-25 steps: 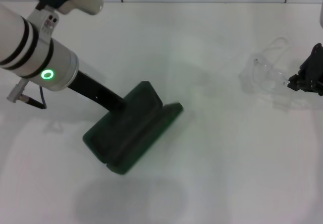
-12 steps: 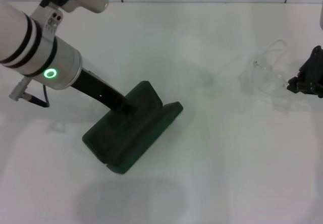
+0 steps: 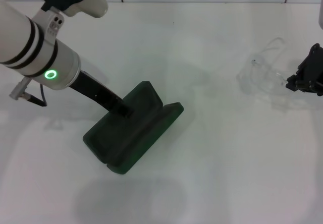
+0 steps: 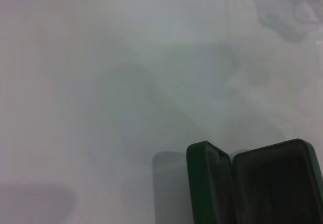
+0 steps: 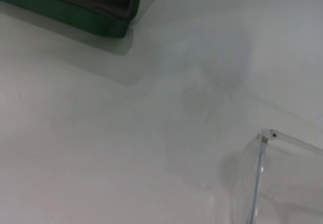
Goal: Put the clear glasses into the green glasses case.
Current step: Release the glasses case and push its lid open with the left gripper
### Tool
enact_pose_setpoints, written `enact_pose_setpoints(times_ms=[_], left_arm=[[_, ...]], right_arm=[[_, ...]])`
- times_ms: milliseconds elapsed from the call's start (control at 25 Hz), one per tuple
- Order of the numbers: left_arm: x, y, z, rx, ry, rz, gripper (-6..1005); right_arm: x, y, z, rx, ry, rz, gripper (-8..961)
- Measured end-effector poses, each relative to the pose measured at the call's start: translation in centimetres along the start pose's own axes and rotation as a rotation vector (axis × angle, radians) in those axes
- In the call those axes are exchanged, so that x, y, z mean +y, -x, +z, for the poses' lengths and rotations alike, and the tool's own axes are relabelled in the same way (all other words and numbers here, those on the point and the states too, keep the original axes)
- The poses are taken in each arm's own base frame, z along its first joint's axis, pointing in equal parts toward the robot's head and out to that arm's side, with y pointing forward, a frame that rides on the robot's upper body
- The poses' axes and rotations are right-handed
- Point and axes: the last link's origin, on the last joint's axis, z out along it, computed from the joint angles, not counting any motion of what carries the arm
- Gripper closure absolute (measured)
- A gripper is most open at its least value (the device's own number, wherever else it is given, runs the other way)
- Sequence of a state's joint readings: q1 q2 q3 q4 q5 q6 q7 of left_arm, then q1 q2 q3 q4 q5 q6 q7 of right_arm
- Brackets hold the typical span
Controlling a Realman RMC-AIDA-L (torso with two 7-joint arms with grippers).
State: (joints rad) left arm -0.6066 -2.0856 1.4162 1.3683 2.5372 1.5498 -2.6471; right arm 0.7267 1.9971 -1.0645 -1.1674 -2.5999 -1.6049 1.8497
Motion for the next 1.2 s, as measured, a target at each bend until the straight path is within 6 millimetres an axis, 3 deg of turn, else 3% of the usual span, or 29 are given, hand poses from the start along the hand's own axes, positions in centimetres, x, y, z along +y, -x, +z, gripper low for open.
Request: enact_pose_setpoints(times_ms=[80,600,1040,1200], left_arm=[[-0.1,-0.1,0.4,-0.007,0.003,-0.002,427],[-0.5,-0.5,2.0,-0.04,0.025,-0.03,440],[-0.1,0.0,2.0,-0.077,0.054,-0.03,657],[0.0,0.1,1.8,-0.077,0.056,-0.023,787]], right_arm=[[0.0,0.0,0.0,-0.001,-0.003,-0.001,904],[-0.1,-0.4,0.0,-0.002,-0.007,0.003,904],[-0.2,-0.5,0.0,-0.014,-0.011,0.011,904],[-0.2,-0.5,0.0,-0.013,-0.011,0.011,904]])
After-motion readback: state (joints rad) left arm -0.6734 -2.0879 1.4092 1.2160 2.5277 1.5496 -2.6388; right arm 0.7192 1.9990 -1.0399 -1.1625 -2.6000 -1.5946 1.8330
